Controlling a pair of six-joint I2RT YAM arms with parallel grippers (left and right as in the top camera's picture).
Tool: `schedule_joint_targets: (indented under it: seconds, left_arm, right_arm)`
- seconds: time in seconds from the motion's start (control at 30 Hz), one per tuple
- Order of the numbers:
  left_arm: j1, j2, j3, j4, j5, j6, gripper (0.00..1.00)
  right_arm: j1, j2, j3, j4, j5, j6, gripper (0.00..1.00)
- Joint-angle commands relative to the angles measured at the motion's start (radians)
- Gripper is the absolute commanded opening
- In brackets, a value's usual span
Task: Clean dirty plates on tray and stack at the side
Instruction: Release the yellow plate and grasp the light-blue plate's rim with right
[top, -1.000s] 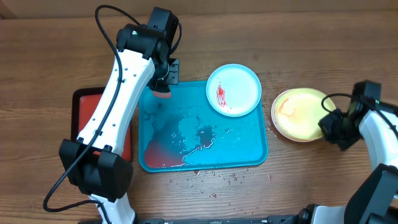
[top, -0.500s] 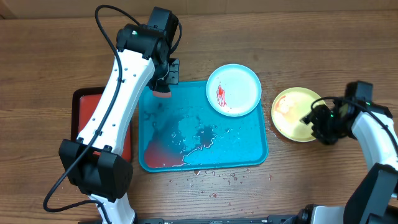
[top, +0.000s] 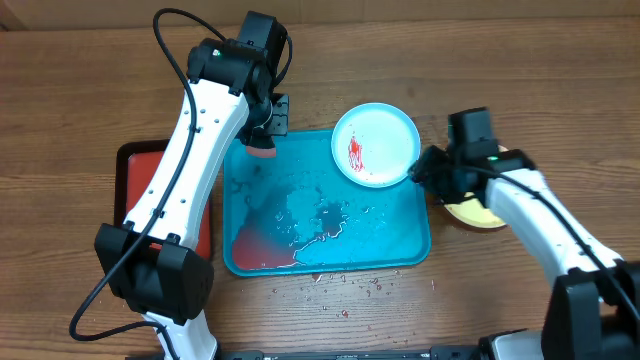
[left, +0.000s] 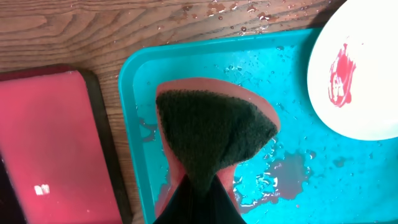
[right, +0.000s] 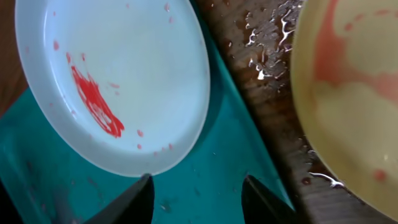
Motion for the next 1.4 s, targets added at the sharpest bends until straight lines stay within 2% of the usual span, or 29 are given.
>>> schedule_joint_targets:
  seconds: [0.0,0.3,0.47,0.7,0.83,0.87,1.0,1.1,1.13,1.23,1.37]
  left_arm:
    - [0.005,-0.009,0.021,0.004,0.018,0.011,0.04]
    - [0.005,-0.009,0.021,0.009,0.018,0.011,0.04]
    - [0.005,-0.009,0.021,0.010,0.018,0.011,0.04]
    - [0.005,-0.009,0.021,0.013,0.018,0.011,0.04]
    - [0.005,-0.009,0.021,0.017,0.018,0.011,0.04]
    - [0.005,-0.009,0.021,0.018,0.018,0.011,0.04]
    - [0.005,-0.009,0.021,0.019,0.018,0.011,0.04]
    - [0.005,-0.009,0.021,0.019,0.018,0.011,0.04]
    - [0.005,-0.009,0.021,0.019,0.018,0.011,0.04]
    - [0.005,-0.009,0.021,0.021,0.018,0.011,0.04]
    - [0.005,-0.009,0.021,0.020,0.018,0.011,0.04]
  right_arm:
    - [0.059,0.052,0.005,0.044,0.136,0.120,0.43]
    - [0.116,0.190,0.005,0.083,0.139,0.144,0.35]
    - [0.171,0.191,0.005,0.066,0.014,0.055,0.27]
    - [0.350,0.185,0.016,-0.087,-0.021,0.017,0.27]
    - [0.419,0.165,0.083,-0.182,-0.015,-0.018,0.27]
    - [0.426,0.161,0.105,-0.203,-0.011,-0.030,0.28]
    - [0.426,0.159,0.195,-0.267,0.048,-0.087,0.44]
    - [0.415,0.159,0.229,-0.250,0.137,-0.184,0.65]
    - [0.410,0.159,0.229,-0.226,0.182,-0.220,0.69]
    - [0.395,0.175,0.228,-0.156,0.291,-0.307,0.72]
    - [0.359,0.236,0.228,-0.071,0.299,-0.446,0.72]
